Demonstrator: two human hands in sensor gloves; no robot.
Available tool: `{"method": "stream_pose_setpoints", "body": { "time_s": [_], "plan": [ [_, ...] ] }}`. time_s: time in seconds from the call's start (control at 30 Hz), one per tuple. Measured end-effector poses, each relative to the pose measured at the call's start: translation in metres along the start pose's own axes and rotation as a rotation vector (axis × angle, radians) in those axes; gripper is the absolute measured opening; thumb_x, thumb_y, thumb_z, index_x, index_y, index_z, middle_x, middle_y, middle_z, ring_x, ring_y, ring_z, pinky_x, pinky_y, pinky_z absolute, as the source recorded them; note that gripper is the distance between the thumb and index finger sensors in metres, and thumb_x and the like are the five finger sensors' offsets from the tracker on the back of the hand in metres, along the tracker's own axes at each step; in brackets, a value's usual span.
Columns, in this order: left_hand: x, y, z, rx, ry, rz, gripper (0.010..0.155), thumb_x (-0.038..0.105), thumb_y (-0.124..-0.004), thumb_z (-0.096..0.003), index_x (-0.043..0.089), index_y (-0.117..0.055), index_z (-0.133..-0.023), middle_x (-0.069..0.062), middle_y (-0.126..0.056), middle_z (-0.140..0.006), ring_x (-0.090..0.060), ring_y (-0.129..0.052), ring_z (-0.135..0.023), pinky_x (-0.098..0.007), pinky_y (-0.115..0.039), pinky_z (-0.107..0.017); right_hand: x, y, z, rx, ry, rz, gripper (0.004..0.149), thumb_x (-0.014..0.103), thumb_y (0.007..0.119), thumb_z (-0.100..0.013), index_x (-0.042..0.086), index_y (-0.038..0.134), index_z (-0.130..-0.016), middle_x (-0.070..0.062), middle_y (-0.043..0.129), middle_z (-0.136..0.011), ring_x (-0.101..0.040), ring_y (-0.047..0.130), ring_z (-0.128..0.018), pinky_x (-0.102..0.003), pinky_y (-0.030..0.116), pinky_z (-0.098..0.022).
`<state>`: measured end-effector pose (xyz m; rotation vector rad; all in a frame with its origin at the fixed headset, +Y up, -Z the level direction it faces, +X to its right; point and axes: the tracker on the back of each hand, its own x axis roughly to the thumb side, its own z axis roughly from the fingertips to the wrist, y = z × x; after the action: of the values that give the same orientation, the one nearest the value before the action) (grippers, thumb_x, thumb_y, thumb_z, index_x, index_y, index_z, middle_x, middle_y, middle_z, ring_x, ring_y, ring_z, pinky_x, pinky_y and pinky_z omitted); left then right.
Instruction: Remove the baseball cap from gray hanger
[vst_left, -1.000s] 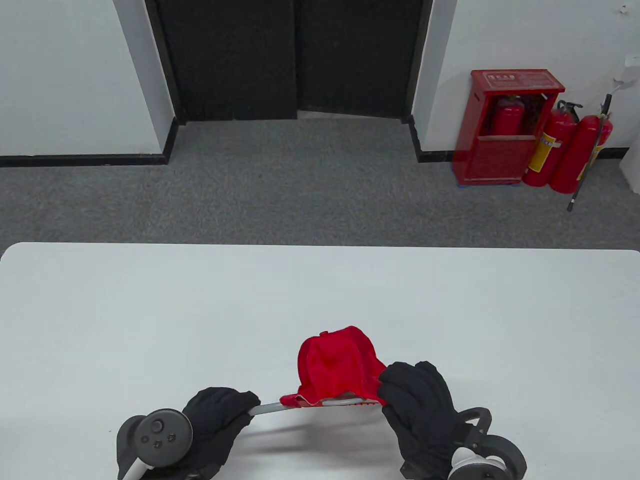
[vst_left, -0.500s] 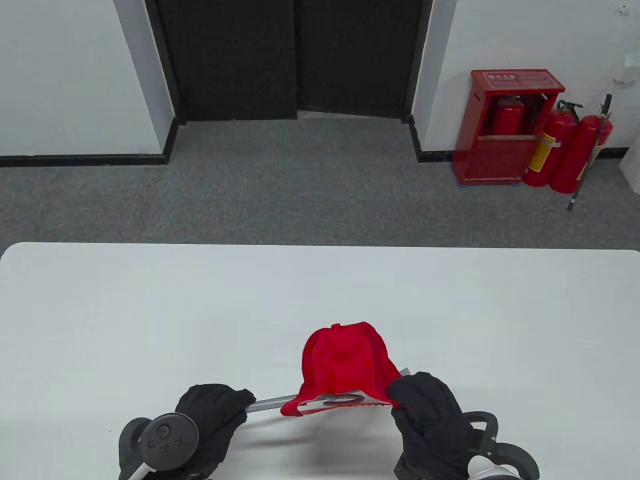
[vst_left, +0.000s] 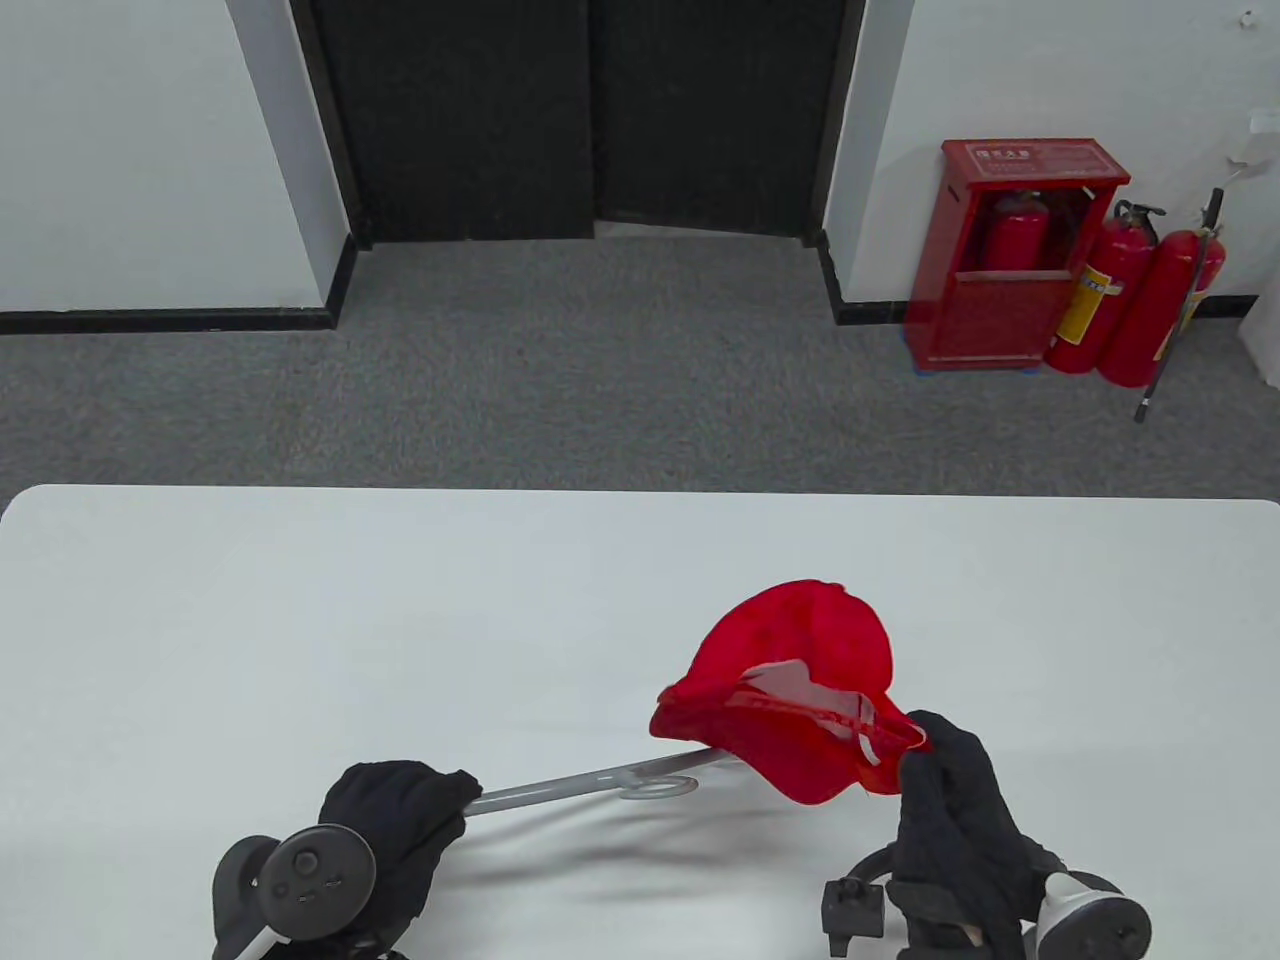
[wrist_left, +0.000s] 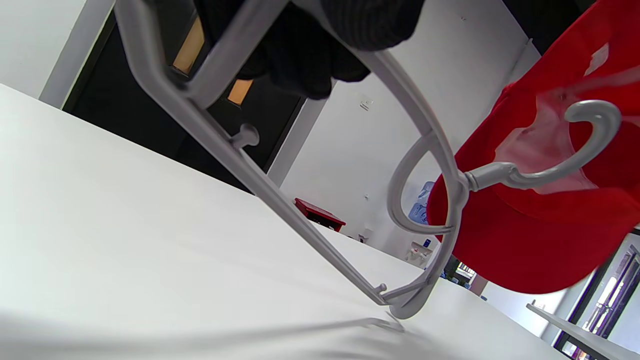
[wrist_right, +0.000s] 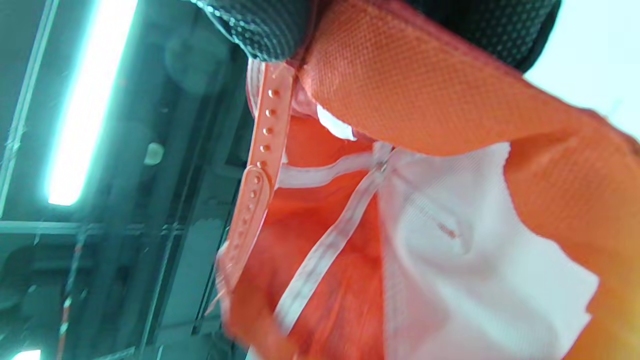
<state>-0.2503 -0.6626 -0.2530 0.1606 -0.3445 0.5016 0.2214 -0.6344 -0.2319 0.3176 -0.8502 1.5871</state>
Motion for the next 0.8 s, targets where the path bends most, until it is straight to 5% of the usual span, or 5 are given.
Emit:
{"method": "stream_pose_setpoints", "body": {
  "time_s": [0.4,0.5,0.67,0.8],
  "plan": [
    [-0.031,0.018,0.003,0.080,0.105,0.017,0.044,0.033,-0.074,-0.0565,0.030,-0.079,-0.100,-0.007,-0.091,-0.091,-0.032,-0.083,-0.097,-0.073,-0.046,-0.077,-0.066,-0.044,-0.003,-0.206,0.440,-0.136,0.039,0.030,0.070,-0.056,0.018,0.075,-0.093,-0.018,0.086,-0.080,-0.029,0.092,-0.060,-0.056,0.080,-0.049],
    [-0.038,0.020,0.004,0.095,0.135,0.031,0.044,0.033,-0.074,-0.0565,0.030,-0.079,-0.100,-0.007,-0.091,-0.091,-0.032,-0.082,-0.097,-0.073,-0.046,-0.076,-0.077,-0.066,-0.003,-0.346,0.509,-0.128,0.039,0.029,0.071,-0.057,0.017,0.075,-0.093,-0.018,0.086,-0.081,-0.031,0.092,-0.062,-0.057,0.079,-0.050],
    [-0.043,0.020,0.003,0.106,0.163,0.038,0.044,0.033,-0.074,-0.0566,0.030,-0.079,-0.100,-0.007,-0.091,-0.091,-0.033,-0.082,-0.097,-0.073,-0.046,-0.076,-0.078,-0.091,-0.005,-0.466,0.376,-0.020,0.040,0.028,0.070,-0.058,0.018,0.071,-0.096,-0.019,0.078,-0.091,-0.037,0.084,-0.074,-0.064,0.069,-0.058],
    [-0.047,0.019,0.003,0.112,0.183,0.027,0.044,0.033,-0.074,-0.0567,0.030,-0.079,-0.100,-0.007,-0.091,-0.091,-0.033,-0.082,-0.097,-0.073,-0.046,-0.076,-0.071,-0.076,-0.009,-0.255,0.140,0.400,0.039,0.028,0.071,-0.057,0.018,0.071,-0.095,-0.018,0.073,-0.098,-0.041,0.078,-0.083,-0.069,0.063,-0.062]
  ]
}}
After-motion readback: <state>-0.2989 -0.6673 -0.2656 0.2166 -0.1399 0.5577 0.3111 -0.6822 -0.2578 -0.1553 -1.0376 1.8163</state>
